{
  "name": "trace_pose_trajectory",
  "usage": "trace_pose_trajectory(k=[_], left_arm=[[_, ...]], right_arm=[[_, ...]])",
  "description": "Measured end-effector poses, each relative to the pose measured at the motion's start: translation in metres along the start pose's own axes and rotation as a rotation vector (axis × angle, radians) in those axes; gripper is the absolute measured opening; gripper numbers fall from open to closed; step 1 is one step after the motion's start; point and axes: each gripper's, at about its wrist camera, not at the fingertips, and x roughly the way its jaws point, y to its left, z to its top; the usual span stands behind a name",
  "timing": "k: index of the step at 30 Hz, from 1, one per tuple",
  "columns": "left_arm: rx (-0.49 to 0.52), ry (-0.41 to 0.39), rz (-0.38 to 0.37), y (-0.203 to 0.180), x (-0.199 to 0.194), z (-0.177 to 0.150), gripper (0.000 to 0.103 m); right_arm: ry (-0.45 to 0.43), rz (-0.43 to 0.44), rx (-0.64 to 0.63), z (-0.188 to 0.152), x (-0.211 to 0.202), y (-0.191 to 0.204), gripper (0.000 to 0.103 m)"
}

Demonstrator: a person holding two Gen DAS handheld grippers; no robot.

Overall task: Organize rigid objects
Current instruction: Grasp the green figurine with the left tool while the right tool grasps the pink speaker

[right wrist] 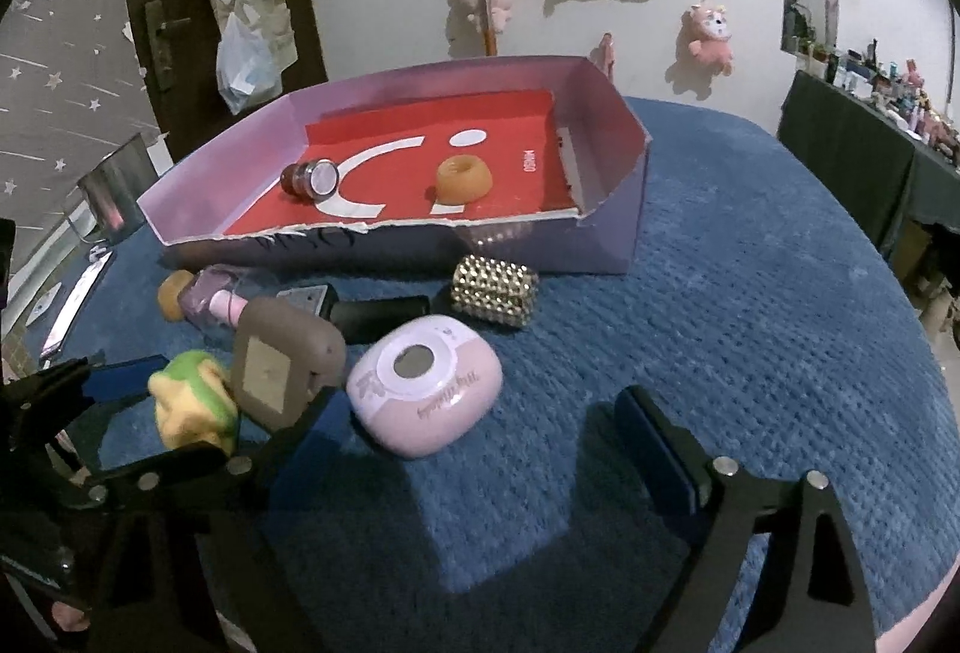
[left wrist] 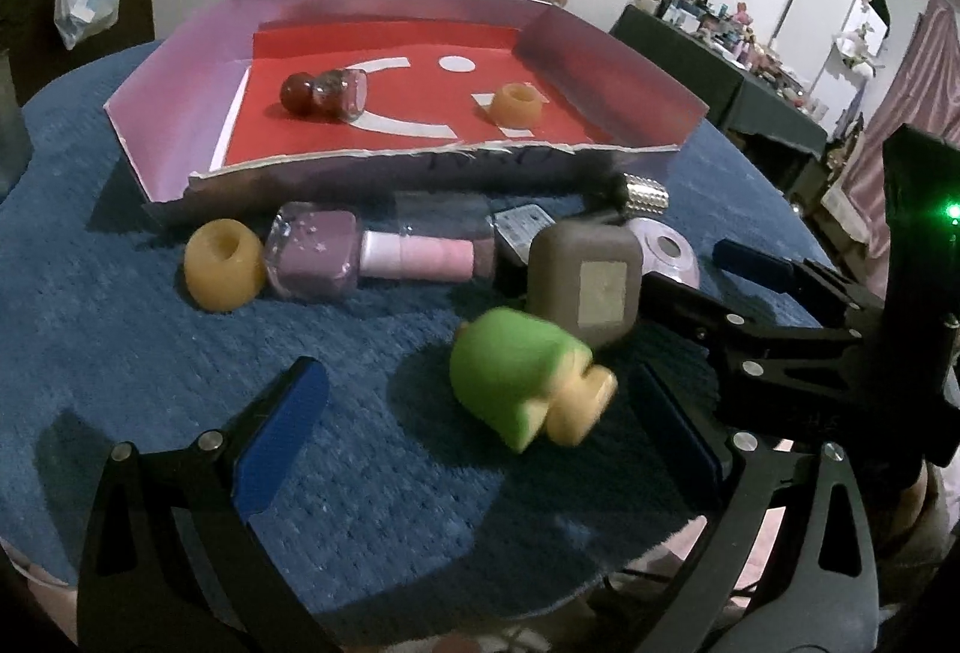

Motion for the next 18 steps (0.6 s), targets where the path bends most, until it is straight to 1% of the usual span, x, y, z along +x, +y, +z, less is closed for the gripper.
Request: trace_pose_trajectory(k=[3,4,6,7,9,11,16,18], left_arm=[[0.012,-0.014,0.013,-0.001,0.002,0.000,0.101],[0.018,-0.018,0.018,-0.002,0.002,0.000,0.101],[0.027,-0.029,0.026,-0.001,0.003,0.000,0.092],[0.032,-0.035,0.030,-0.001,0.002,0.000,0.089],[0.041,-0.044,0.033,-0.001,0.001,-0.001,0.075],[0.051,-0.050,0.029,-0.002,-0.001,-0.003,0.072],[0.071,-0.079,0.038,-0.003,-0.007,-0.013,0.071],[0.068,-0.089,0.026,-0.001,-0.009,-0.016,0.071]], right_arm=[[0.009,0.014,-0.016,0.005,0.006,0.001,0.088],[0.014,0.022,-0.020,0.006,0.008,0.003,0.084],[0.017,0.024,-0.029,0.007,0.010,0.005,0.082],[0.015,0.022,-0.036,0.007,0.011,0.007,0.079],[0.013,0.032,-0.047,0.007,0.010,0.010,0.070],[0.013,0.046,-0.055,0.006,0.010,0.013,0.059],[0.010,0.046,-0.058,0.005,0.009,0.017,0.058],[0.008,0.047,-0.051,0.004,0.009,0.017,0.058]])
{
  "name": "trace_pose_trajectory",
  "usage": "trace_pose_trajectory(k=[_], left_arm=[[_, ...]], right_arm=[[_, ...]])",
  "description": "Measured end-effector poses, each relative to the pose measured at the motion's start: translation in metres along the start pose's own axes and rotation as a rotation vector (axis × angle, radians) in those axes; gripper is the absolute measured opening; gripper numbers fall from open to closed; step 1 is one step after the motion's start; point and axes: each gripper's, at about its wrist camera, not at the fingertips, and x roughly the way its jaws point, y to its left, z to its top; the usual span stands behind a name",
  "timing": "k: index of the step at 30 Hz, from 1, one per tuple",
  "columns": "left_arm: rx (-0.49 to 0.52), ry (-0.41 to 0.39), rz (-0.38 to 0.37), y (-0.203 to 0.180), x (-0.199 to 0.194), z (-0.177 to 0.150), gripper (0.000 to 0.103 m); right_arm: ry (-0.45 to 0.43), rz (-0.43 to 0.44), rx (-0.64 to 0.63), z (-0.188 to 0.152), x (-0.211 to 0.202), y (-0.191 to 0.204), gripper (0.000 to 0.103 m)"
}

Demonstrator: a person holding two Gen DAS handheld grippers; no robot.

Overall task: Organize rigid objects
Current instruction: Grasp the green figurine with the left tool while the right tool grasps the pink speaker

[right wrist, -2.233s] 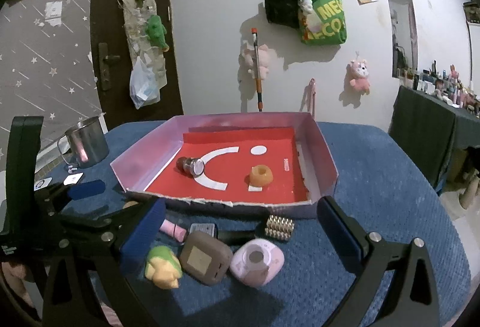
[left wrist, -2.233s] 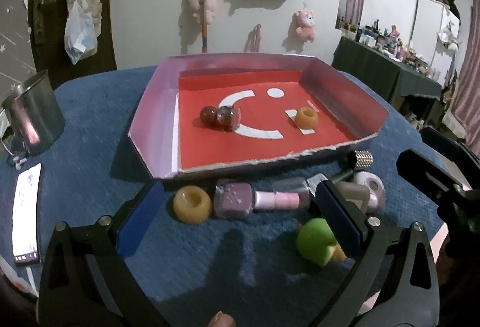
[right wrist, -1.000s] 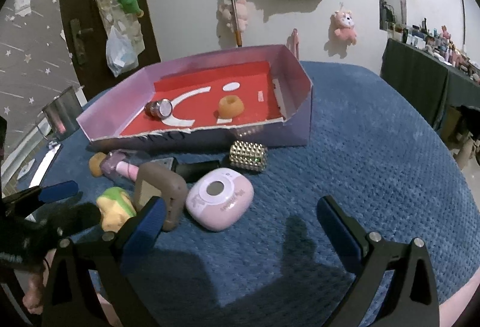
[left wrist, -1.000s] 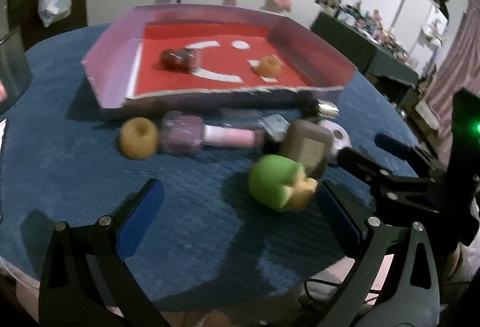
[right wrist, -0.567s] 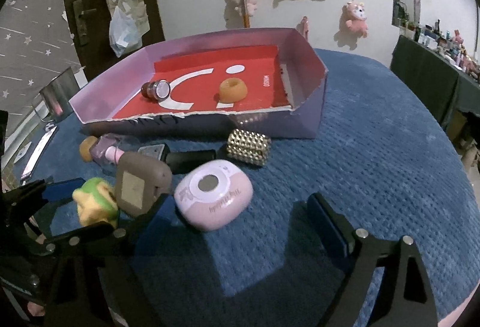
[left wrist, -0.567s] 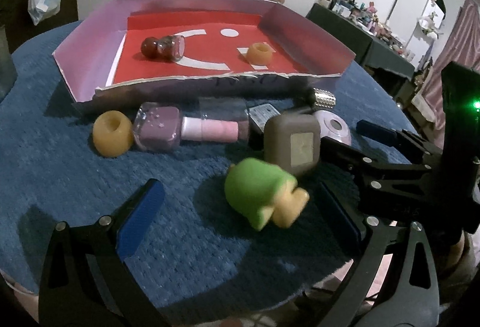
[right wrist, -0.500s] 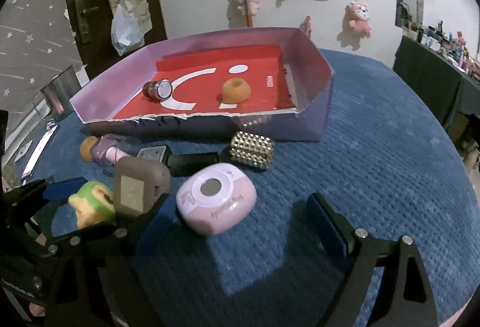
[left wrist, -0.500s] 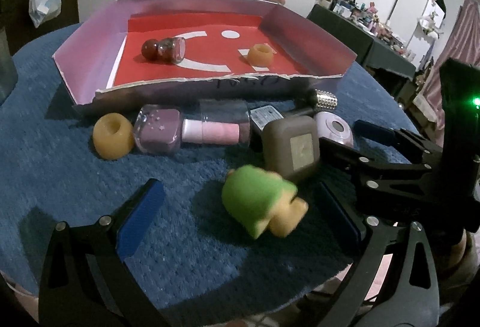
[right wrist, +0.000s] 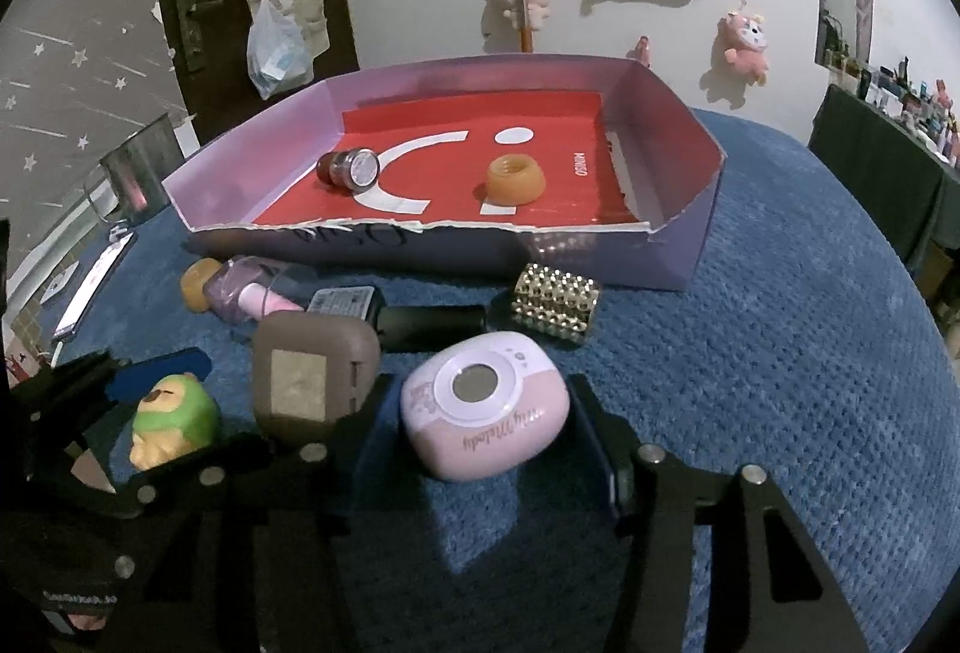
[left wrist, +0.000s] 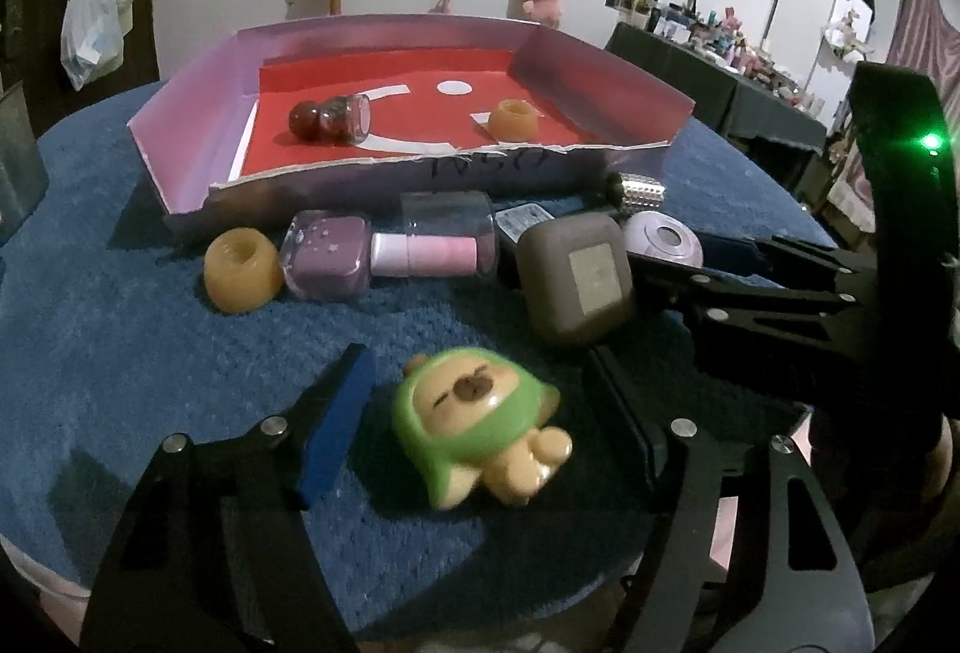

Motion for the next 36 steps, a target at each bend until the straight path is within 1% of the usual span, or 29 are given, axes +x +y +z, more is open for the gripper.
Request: trace_pose_trajectory(k=[5,6,7,8,9,10,11,21,27,32,36], left_arm=[[0.012,-0.021,-0.008,0.003,-0.004,-0.005,0.071],[0.017,-0.025,-0.003,0.003,-0.005,-0.006,0.066],[0.025,-0.030,0.013,0.002,-0.005,-0.008,0.063],[0.039,-0.035,0.033,0.002,-0.005,-0.009,0.057],[0.044,-0.039,0.032,0.001,-0.006,-0.010,0.050],[0.040,-0.038,0.011,0.002,-0.008,-0.010,0.046],[0.034,-0.036,0.001,0.002,-0.009,-0.009,0.046],[0.028,-0.040,-0.004,0.003,-0.013,-0.006,0.046],[0.028,-0.075,-0.015,0.007,-0.023,0.006,0.046],[0.040,-0.130,0.004,0.011,-0.034,0.022,0.046],[0.042,-0.148,0.023,0.016,-0.038,0.033,0.046]], right_arm=[[-0.003,-0.004,0.001,-0.002,-0.001,0.001,0.058],[-0.003,-0.004,0.003,-0.001,0.000,0.001,0.058],[-0.003,-0.004,0.005,-0.002,-0.001,0.001,0.058],[-0.004,-0.005,0.007,-0.002,-0.002,0.001,0.058],[-0.004,-0.006,0.008,-0.003,-0.002,0.001,0.058],[-0.005,-0.006,0.008,-0.003,-0.002,0.001,0.058],[-0.005,-0.006,0.010,-0.004,-0.003,0.001,0.058],[-0.025,-0.003,0.026,-0.004,-0.015,-0.002,0.058],[-0.057,0.026,0.017,0.003,-0.028,0.003,0.058],[-0.085,0.060,0.006,0.012,-0.038,0.009,0.058],[-0.103,0.084,0.012,0.019,-0.043,0.013,0.058]])
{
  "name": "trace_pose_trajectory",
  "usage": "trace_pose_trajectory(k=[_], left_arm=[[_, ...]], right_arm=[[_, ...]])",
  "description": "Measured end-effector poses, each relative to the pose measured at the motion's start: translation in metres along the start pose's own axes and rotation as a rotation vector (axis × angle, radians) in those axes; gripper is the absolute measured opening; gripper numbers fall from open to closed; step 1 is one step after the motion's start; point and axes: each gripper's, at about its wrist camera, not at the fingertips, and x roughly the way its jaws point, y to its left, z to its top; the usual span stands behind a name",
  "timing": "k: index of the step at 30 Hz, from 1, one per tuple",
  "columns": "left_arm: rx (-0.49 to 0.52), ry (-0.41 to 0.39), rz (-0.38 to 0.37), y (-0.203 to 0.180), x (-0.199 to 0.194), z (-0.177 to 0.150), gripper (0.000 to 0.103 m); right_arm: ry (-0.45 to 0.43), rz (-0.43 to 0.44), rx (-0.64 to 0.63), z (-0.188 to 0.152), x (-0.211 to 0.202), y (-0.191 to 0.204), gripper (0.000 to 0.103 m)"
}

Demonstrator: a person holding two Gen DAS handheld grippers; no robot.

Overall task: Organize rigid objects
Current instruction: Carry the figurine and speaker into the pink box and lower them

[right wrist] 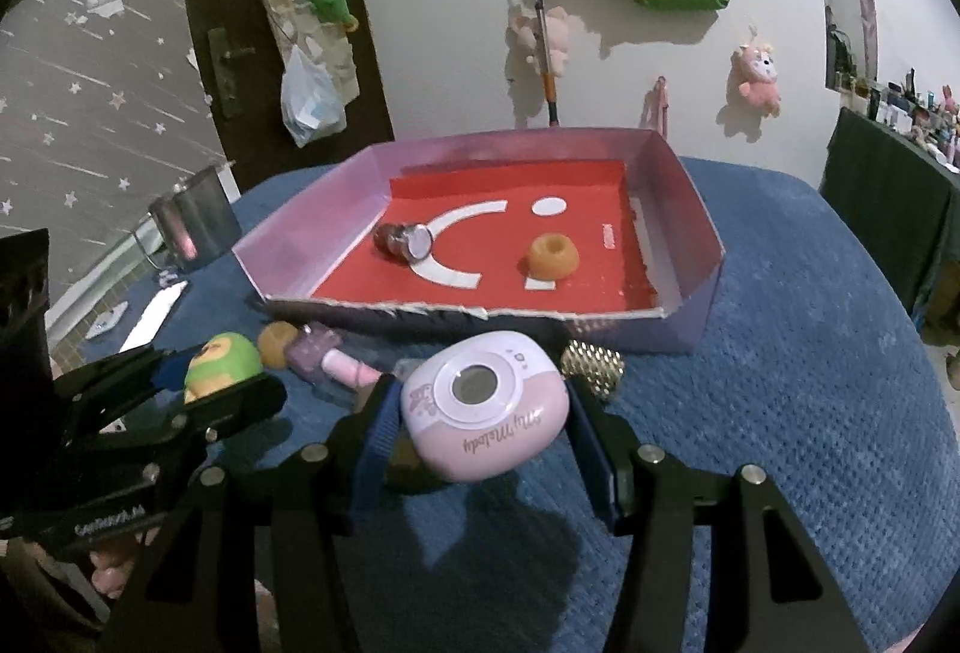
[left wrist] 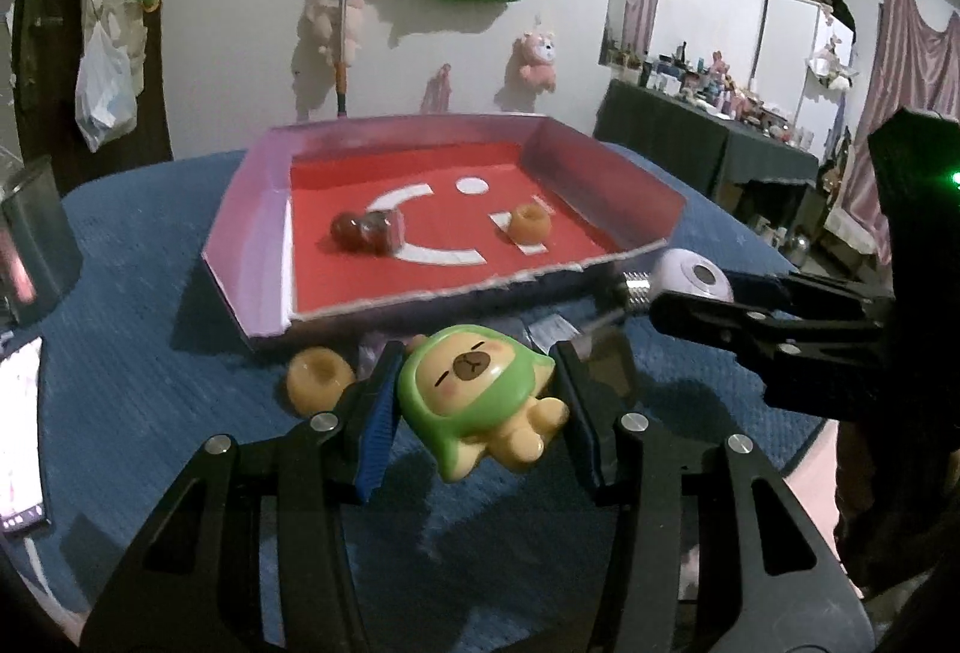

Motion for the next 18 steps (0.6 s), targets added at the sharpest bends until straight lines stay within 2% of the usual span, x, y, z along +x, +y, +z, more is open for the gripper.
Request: trace_pose_trajectory(k=[18], left_arm=[[0.029,-0.089,0.028,0.007,0.001,0.050,0.046]], right_arm=[[-0.083,0.036,-0.012,0.036,-0.012,0.005,0.058]])
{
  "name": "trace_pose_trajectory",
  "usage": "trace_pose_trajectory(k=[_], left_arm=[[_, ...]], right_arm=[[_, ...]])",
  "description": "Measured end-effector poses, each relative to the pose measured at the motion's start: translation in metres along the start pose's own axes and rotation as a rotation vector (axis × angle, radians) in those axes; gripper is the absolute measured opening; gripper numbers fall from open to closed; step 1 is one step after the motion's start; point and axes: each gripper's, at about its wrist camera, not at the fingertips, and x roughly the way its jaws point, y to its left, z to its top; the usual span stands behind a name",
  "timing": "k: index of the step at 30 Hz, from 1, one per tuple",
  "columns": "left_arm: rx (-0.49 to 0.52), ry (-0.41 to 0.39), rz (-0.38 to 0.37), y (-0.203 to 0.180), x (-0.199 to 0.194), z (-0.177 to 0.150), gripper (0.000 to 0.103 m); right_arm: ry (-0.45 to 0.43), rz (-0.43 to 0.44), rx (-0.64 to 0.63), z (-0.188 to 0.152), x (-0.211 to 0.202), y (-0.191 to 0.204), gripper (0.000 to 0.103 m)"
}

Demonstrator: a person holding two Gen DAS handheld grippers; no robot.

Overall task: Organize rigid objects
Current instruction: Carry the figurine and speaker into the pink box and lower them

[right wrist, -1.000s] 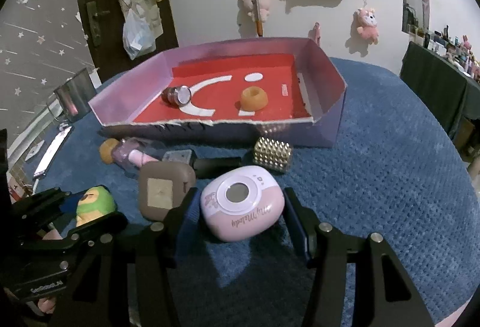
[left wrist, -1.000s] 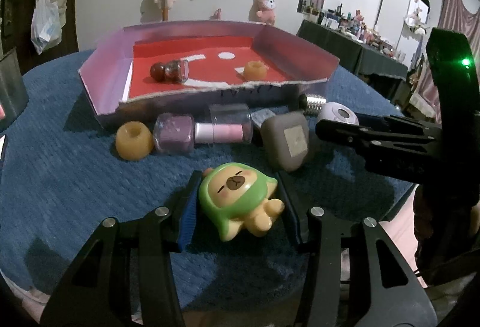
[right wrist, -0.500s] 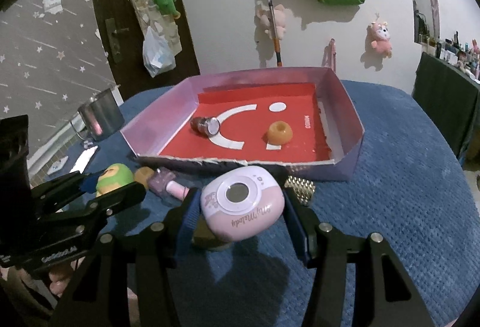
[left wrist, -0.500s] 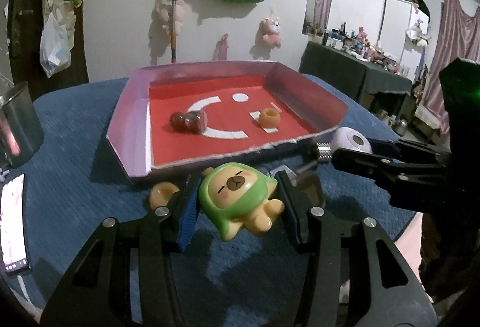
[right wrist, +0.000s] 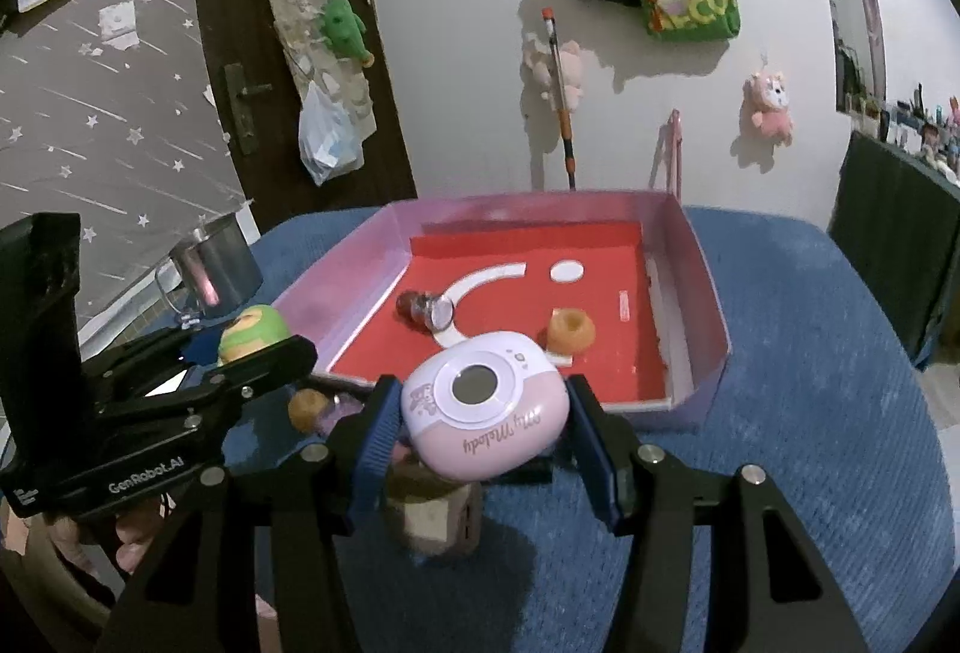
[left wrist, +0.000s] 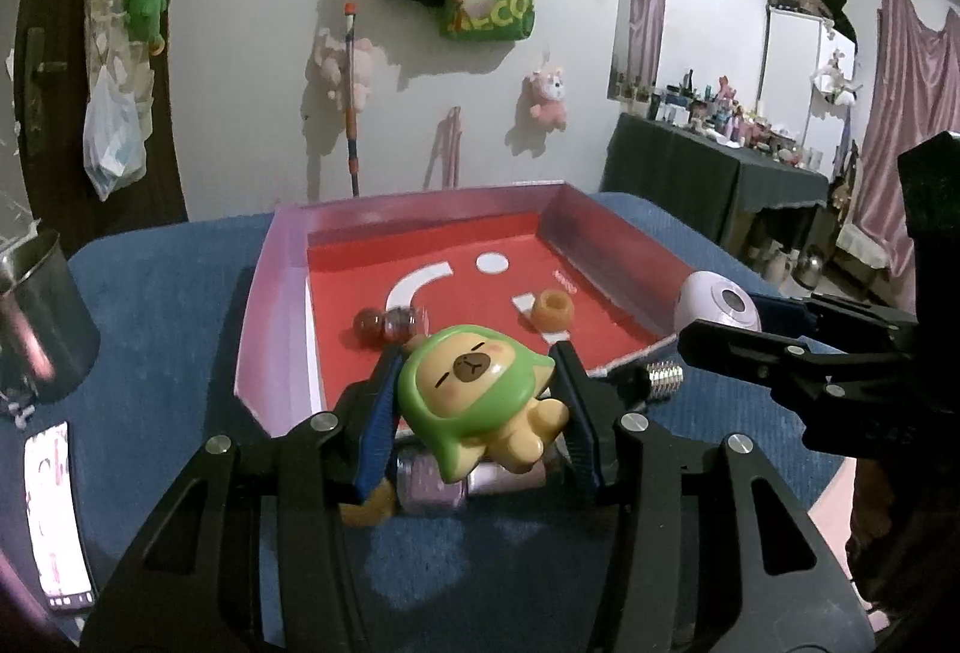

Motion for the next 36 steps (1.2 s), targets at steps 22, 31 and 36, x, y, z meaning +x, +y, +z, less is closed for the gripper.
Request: trace_pose_trajectory(k=[22,31,36], left_arm=[[-0.005,0.082,-0.028,0.016,0.039,0.042,0.046],[-0.077,0.263,-0.047,0.039,0.083,0.028,0.046],[-0.092,0.341,-0.052,0.047,0.101,0.019,0.046]], right_arm=[[0.008,0.019,-0.072,0.063,0.023,-0.007,0.058],[0.180,0.044,-0.031,0.054,0.071,-0.024,0.058],[0.303,0.069,0.030,0.044,0.100,-0.039,0.058]])
